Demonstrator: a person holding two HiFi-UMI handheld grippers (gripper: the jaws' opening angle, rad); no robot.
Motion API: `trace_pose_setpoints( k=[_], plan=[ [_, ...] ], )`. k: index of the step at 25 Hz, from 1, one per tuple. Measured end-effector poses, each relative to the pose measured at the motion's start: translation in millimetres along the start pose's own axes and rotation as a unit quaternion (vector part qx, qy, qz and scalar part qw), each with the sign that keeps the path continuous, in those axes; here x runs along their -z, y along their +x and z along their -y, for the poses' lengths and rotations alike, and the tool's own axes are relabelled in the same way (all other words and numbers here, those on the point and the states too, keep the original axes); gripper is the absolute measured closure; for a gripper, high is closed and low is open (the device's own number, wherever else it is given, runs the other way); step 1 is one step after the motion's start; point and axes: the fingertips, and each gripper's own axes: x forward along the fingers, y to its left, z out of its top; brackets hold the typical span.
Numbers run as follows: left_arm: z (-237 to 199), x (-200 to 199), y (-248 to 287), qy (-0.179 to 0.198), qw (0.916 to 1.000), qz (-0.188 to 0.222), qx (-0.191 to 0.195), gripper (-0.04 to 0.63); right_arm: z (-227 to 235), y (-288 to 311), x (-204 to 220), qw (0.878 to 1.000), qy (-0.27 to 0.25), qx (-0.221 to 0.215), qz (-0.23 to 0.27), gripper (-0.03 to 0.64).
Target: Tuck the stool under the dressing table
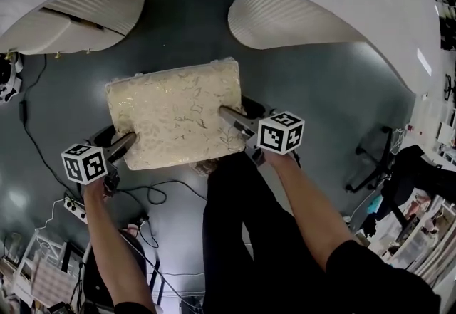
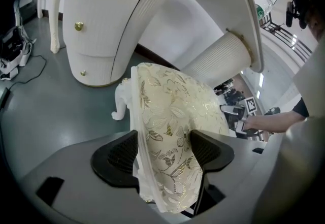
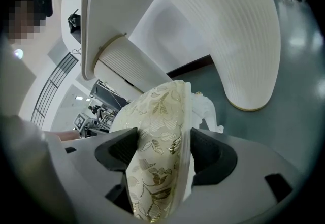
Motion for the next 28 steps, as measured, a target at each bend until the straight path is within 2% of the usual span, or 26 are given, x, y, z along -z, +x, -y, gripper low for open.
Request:
trace_pose_setpoints(
  k=[8, 11, 15, 19, 28],
  plan=[
    [-12, -34, 7, 0.009, 0.9998, -0.014, -0.010, 0.267, 8, 16, -28, 1.000, 0.005, 0.001, 0.016, 0.341],
    [-13, -43, 9, 0.009, 0.9999, -0.004, -0.009, 0.267, 11, 17, -36, 1.000, 0.007, 0.000, 0.023, 0.341],
    [-19, -75, 15, 0.030, 0.9994, 0.016, 0.001, 0.267, 17, 22, -53, 0.999, 0.010, 0.010, 0.047, 0.341],
    [-27, -97, 20, 0.050, 0.9986, 0.012, 0.012, 0.267, 20, 29, -59, 0.997, 0.024, 0.022, 0.065, 0.341],
    [-22, -119, 22, 0.075, 0.9966, 0.016, 0.030, 0.265, 22, 23, -70, 0.994, 0.032, 0.036, 0.094, 0.341]
  ],
)
